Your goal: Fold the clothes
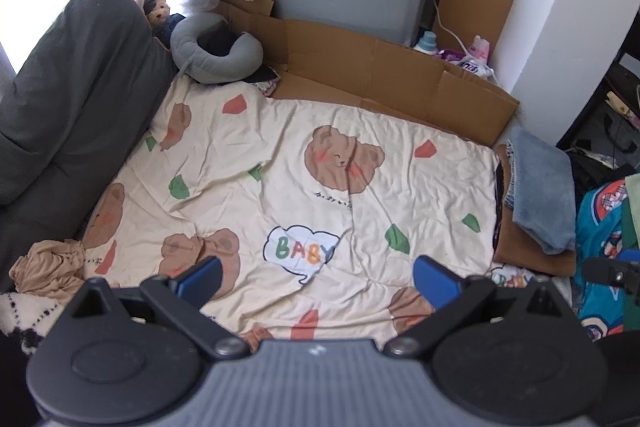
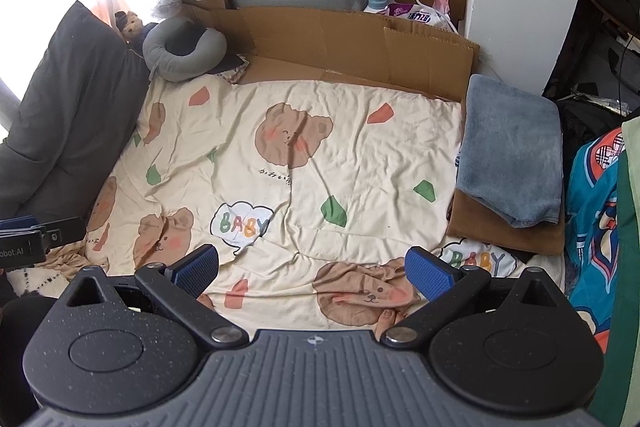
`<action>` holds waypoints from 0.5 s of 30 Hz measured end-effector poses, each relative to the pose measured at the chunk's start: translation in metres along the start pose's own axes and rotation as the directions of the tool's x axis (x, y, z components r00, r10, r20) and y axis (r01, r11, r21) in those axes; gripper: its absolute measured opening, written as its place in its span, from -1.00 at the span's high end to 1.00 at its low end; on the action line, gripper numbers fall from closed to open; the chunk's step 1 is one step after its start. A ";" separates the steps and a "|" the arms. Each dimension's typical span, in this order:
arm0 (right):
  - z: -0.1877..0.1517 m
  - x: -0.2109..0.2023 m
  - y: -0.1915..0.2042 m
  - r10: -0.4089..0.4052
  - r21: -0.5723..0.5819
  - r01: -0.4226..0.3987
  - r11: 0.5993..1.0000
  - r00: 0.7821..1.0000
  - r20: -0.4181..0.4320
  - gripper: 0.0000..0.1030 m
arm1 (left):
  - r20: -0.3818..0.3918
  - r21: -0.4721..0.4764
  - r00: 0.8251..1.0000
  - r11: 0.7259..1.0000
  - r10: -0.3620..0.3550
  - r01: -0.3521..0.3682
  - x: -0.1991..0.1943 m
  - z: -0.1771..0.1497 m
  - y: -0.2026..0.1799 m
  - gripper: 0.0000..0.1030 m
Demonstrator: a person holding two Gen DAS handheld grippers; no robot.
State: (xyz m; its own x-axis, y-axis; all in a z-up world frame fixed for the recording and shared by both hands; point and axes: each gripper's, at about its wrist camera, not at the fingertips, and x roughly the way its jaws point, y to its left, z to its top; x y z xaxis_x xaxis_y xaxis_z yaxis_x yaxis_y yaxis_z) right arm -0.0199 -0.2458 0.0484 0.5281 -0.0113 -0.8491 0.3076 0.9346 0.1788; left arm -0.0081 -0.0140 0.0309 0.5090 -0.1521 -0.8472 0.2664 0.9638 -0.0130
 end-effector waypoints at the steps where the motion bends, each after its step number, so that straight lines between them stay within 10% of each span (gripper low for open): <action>1: 0.000 0.000 0.000 0.001 0.003 -0.001 1.000 1.000 0.000 -0.99 | 0.001 0.003 1.000 1.000 0.003 -0.003 0.000 0.000 0.000 -0.99; 15: 0.001 0.000 -0.001 -0.008 -0.003 0.008 1.000 1.000 0.000 -0.99 | 0.017 0.027 1.000 0.999 0.023 -0.023 -0.001 -0.001 -0.002 -0.98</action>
State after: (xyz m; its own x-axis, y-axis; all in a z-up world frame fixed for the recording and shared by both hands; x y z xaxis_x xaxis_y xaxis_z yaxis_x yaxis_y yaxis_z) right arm -0.0197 -0.2466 0.0488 0.5253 -0.0185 -0.8507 0.3093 0.9356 0.1706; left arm -0.0103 -0.0159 0.0315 0.5289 -0.1337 -0.8381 0.2762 0.9609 0.0210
